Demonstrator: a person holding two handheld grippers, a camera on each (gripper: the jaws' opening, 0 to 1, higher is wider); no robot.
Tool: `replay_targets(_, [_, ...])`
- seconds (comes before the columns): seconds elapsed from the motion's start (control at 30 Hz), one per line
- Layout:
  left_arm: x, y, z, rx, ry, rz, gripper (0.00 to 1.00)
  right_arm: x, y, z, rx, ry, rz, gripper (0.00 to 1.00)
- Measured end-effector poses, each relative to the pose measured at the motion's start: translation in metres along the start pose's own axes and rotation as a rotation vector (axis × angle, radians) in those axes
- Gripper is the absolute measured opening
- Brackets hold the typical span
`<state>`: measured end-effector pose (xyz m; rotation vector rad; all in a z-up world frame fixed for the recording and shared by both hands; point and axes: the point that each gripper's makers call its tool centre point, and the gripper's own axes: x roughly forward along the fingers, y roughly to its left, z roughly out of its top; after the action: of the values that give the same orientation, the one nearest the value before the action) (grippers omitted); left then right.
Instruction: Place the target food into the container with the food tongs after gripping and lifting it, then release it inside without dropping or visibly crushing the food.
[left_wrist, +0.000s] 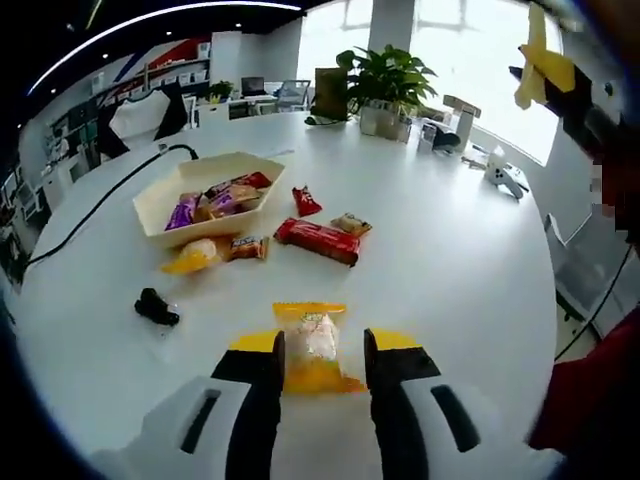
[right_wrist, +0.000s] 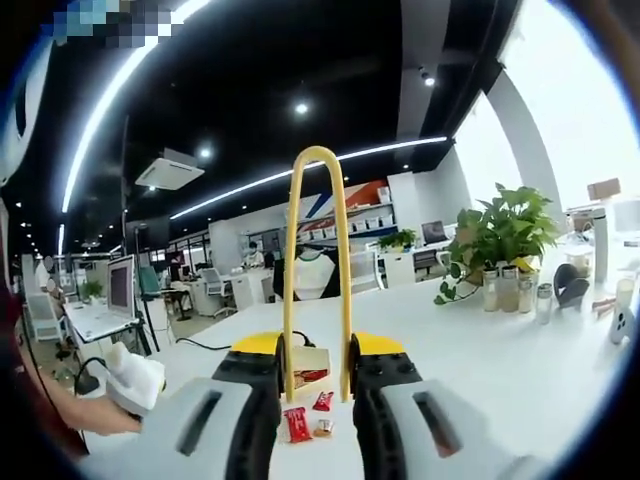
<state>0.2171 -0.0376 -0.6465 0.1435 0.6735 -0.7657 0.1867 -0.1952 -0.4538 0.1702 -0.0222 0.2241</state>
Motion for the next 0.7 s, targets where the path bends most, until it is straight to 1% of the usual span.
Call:
replay_targets(0.03, [-0.003, -0.001, 0.007, -0.004, -0.025, -0.012, 0.36, 0.000, 0.002, 0.000, 0.001, 0.000, 0.005, 0.22])
replay_targets(0.07, [-0.004, -0.002, 0.009, -0.005, -0.031, -0.014, 0.36, 0.000, 0.003, 0.000, 0.001, 0.000, 0.008, 0.22])
replay_targets(0.1, [-0.008, -0.001, 0.015, -0.002, -0.046, -0.021, 0.37, 0.001, 0.005, -0.001, 0.002, 0.002, 0.015, 0.22])
replay_targets(0.13, [-0.012, -0.003, 0.023, 0.006, -0.077, -0.044, 0.37, 0.001, 0.008, -0.001, 0.004, 0.003, 0.024, 0.22])
replay_targets(0.17, [-0.015, -0.003, 0.028, 0.011, -0.089, -0.049, 0.37, 0.001, 0.009, -0.001, 0.005, 0.003, 0.028, 0.22])
replay_targets(0.2, [-0.019, -0.005, 0.036, 0.043, -0.115, -0.083, 0.36, 0.002, 0.011, -0.001, 0.005, 0.003, 0.034, 0.22])
replay_targets(0.23, [-0.020, -0.006, 0.037, 0.048, -0.119, -0.094, 0.36, 0.002, 0.012, -0.001, 0.007, 0.005, 0.042, 0.22])
replay_targets(0.3, [-0.028, -0.004, 0.046, 0.061, -0.139, -0.128, 0.35, 0.003, 0.020, 0.001, 0.025, 0.004, 0.078, 0.22])
replay_targets(0.33, [-0.034, -0.006, 0.054, 0.075, -0.160, -0.157, 0.35, 0.003, 0.023, 0.001, 0.026, 0.010, 0.097, 0.22])
replay_targets(0.37, [-0.039, -0.004, 0.060, 0.080, -0.176, -0.161, 0.35, 0.004, 0.025, 0.001, 0.018, 0.013, 0.110, 0.22])
replay_targets(0.4, [-0.043, -0.006, 0.066, 0.092, -0.191, -0.182, 0.34, 0.004, 0.029, 0.000, 0.001, 0.020, 0.135, 0.22])
replay_targets(0.43, [-0.048, -0.011, 0.071, 0.100, -0.203, -0.222, 0.33, 0.004, 0.035, -0.001, 0.001, 0.031, 0.170, 0.22])
replay_targets(0.47, [-0.055, -0.015, 0.082, 0.095, -0.228, -0.260, 0.33, 0.005, 0.042, -0.002, -0.004, 0.038, 0.203, 0.22])
replay_targets(0.5, [-0.062, -0.021, 0.093, 0.111, -0.246, -0.310, 0.31, 0.004, 0.047, -0.004, -0.006, 0.051, 0.235, 0.22])
replay_targets(0.57, [-0.071, -0.032, 0.103, 0.095, -0.221, -0.417, 0.29, 0.004, 0.058, -0.008, -0.017, 0.067, 0.287, 0.22])
replay_targets(0.6, [-0.077, -0.037, 0.112, 0.129, -0.241, -0.450, 0.30, 0.004, 0.063, -0.009, -0.015, 0.075, 0.313, 0.22])
replay_targets(0.63, [-0.080, -0.040, 0.115, 0.146, -0.249, -0.465, 0.30, 0.003, 0.065, -0.010, -0.016, 0.077, 0.324, 0.22])
replay_targets(0.67, [-0.089, -0.047, 0.129, 0.236, -0.275, -0.496, 0.31, 0.000, 0.076, -0.014, -0.003, 0.099, 0.392, 0.22])
replay_targets(0.7, [-0.095, -0.053, 0.133, 0.280, -0.275, -0.524, 0.31, -0.002, 0.083, -0.018, 0.010, 0.119, 0.438, 0.22])
